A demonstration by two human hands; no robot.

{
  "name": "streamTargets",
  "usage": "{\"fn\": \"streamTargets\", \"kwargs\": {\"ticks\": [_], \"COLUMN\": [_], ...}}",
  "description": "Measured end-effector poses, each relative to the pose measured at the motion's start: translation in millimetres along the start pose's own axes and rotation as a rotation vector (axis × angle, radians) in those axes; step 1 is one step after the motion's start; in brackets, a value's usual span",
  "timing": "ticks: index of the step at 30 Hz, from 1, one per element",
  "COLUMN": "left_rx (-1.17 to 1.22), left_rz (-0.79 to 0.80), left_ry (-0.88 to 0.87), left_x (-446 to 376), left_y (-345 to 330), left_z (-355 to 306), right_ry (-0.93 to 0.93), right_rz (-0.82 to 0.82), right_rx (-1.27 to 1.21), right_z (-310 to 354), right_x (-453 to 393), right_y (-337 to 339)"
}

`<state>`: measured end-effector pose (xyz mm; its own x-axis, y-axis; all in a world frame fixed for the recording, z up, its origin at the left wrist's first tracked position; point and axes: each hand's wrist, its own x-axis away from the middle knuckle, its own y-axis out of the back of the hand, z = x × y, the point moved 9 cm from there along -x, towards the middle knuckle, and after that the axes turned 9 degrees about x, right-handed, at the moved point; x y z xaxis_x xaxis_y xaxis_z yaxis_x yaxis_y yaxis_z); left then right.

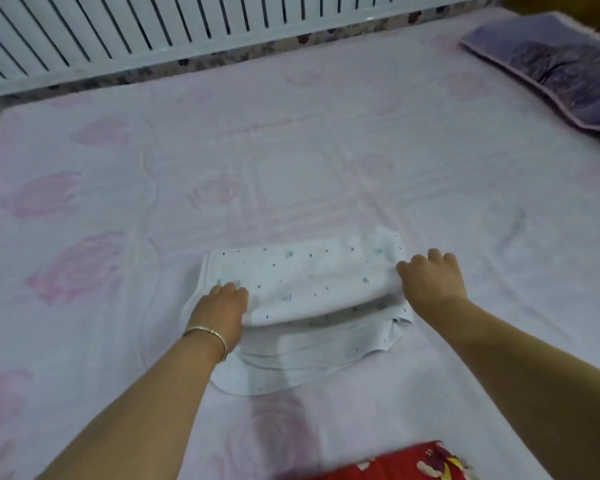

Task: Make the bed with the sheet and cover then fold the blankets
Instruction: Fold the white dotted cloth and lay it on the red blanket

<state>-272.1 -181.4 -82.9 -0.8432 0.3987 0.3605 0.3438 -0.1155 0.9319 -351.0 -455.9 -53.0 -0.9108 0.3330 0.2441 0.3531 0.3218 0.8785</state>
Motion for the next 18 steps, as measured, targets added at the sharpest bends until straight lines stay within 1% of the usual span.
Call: {"fn": "streamTargets", "kwargs": {"ticks": [3, 5, 7, 9, 10, 11, 12, 13, 15, 16, 18], "left_rx": [-0.038, -0.032, -0.051, -0.056, -0.035, -0.002, 0.031, 0.037, -0.056, -0.105, -0.132], "left_rz": [0.17, 0.251, 0.27, 0.209, 0.153, 0.106, 0.082, 0.089, 0.156, 0.185, 0.19], "left_ry": [-0.021, -0.033, -0.048, -0.076, -0.108, -0.151, -0.198, -0.236, -0.238, -0.212, -0.172], "left_x": [9.2, 12.3, 12.5, 11.2, 11.5, 12.4, 14.0, 15.6, 16.0, 13.8, 6.9], "left_y": [-64.1, -86.9, -95.3, -89.9, -84.5, -81.1, -80.1, -82.0, -96.2, -104.0, -108.0], "left_z": [-11.6, -16.4, -18.6, -24.9, -31.6, -41.2, -51.9, -62.4, -76.1, -77.8, -78.7], "right_ry": [0.008, 0.007, -0.017, -0.066, -0.125, -0.231, -0.374, -0.521, -0.751, -0.794, -0.784], "right_rz": [0.179, 0.324, 0.458, 0.51, 0.499, 0.475, 0.439, 0.419, 0.471, 0.522, 0.606], "right_rx": [-0.019, -0.086, -0.201, -0.381, -0.518, -0.682, -0.862, -1.044, -1.444, -1.611, -1.921], "right_z": [20.1, 30.9, 36.6, 36.1, 32.1, 23.9, 13.8, 6.3, 9.5, 18.6, 42.4], "right_x": [13.6, 20.4, 23.5, 20.7, 17.5, 15.3, 14.3, 18.3, 39.4, 48.0, 58.8], "right_y": [-59.4, -91.3, -116.9, -123.2, -119.7, -116.1, -115.4, -118.6, -132.7, -140.4, -146.9]}}
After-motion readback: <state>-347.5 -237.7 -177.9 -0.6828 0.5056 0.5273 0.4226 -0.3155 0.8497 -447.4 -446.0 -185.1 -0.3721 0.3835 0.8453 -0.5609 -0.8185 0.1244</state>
